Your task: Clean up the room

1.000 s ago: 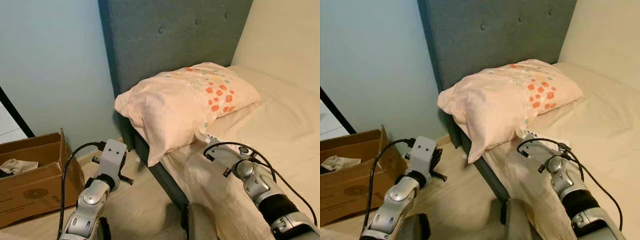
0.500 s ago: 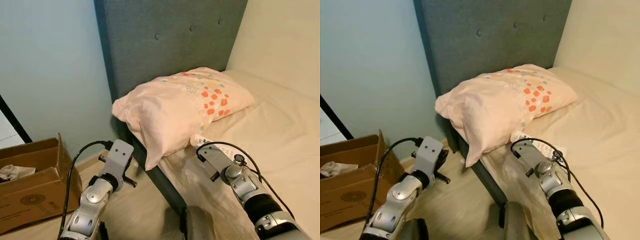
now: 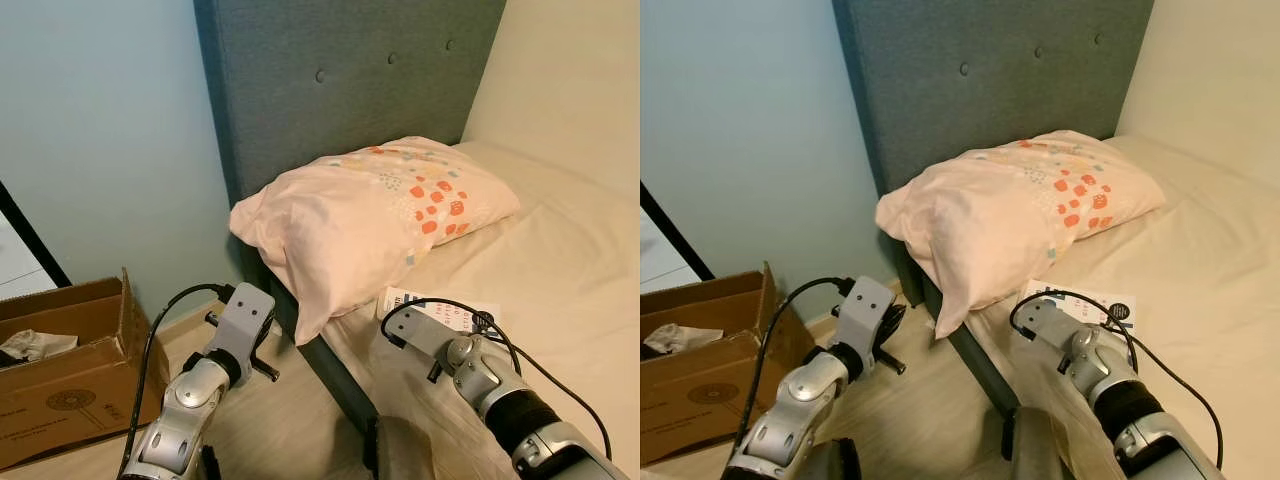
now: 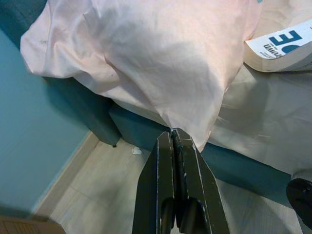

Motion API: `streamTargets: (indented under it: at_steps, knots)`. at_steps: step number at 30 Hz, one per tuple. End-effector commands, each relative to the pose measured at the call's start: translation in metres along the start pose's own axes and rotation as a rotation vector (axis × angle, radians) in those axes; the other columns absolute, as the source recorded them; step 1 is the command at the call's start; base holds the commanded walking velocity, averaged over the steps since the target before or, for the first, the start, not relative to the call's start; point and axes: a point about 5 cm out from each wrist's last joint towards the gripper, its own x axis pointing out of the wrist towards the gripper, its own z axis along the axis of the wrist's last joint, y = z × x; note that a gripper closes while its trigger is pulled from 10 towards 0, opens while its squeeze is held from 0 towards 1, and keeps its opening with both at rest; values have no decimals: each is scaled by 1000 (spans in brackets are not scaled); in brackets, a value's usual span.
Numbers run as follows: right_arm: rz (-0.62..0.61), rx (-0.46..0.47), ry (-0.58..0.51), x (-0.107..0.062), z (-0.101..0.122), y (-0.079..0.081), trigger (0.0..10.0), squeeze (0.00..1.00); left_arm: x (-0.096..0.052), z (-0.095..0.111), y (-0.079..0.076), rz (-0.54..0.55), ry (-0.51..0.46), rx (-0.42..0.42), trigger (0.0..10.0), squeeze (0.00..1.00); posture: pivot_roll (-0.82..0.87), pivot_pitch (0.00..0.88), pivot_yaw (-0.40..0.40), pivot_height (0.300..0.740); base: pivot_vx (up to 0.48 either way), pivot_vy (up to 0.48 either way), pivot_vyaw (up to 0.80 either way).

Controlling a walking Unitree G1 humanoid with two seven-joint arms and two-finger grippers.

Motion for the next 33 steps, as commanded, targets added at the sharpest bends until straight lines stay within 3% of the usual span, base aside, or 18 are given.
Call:
streamTargets:
  at_steps: [1,3,5,6,8,14,15,17,19,20,21,22,24,30,33]
  knots:
    - [10,29,99,5,-22,5,10000,0,-1,-2,3,-12,5,25,10000,0,-96,114,-35,553,0,0,0]
    - [-34,52,103,5,-23,0,10000,0,0,-2,3,-12,4,27,10000,0,-96,114,-35,553,0,0,0]
    - [-166,86,160,4,-38,-21,10000,0,0,-2,3,-10,6,27,10000,0,-100,116,-32,553,0,0,0]
    - [-166,86,160,4,-38,-21,10000,0,0,-2,3,-10,6,27,10000,0,-100,116,-32,553,0,0,0]
    - [-205,55,256,2,-61,-34,10000,0,0,-2,2,-15,7,27,10000,0,-109,118,-31,553,0,0,0]
    - [-153,26,338,-1,-78,-35,10000,0,1,-2,0,-22,6,26,10000,0,-116,121,-31,553,0,0,0]
    - [-67,90,334,0,-76,-26,10000,0,1,-3,0,-25,6,25,10000,0,-123,124,-29,553,0,0,0]
    - [-67,90,334,0,-76,-26,10000,0,1,-3,0,-25,6,25,10000,0,-123,124,-29,553,0,0,0]
    - [46,249,253,2,-52,-9,10000,0,2,-3,0,-34,7,29,10000,0,-123,127,-27,553,0,0,0]
    - [46,249,253,2,-52,-9,10000,0,2,-3,0,-34,7,29,10000,0,-123,127,-27,553,0,0,0]
    - [89,326,198,3,-35,-1,10000,0,2,-3,1,-37,7,31,10000,0,-125,129,-27,553,0,0,0]
    - [89,326,198,3,-35,-1,10000,0,2,-3,1,-37,7,31,10000,0,-125,129,-27,553,0,0,0]
    - [129,404,125,3,-10,9,10000,0,2,-3,1,-39,7,36,10000,0,-121,128,-30,553,0,0,0]
    - [183,453,37,0,22,17,10000,0,2,-3,3,-40,3,42,10000,0,-121,128,-30,553,0,0,0]
    - [187,435,20,-1,30,19,10000,0,0,-1,0,-69,-15,43,10000,0,-121,128,-30,553,0,0,0]
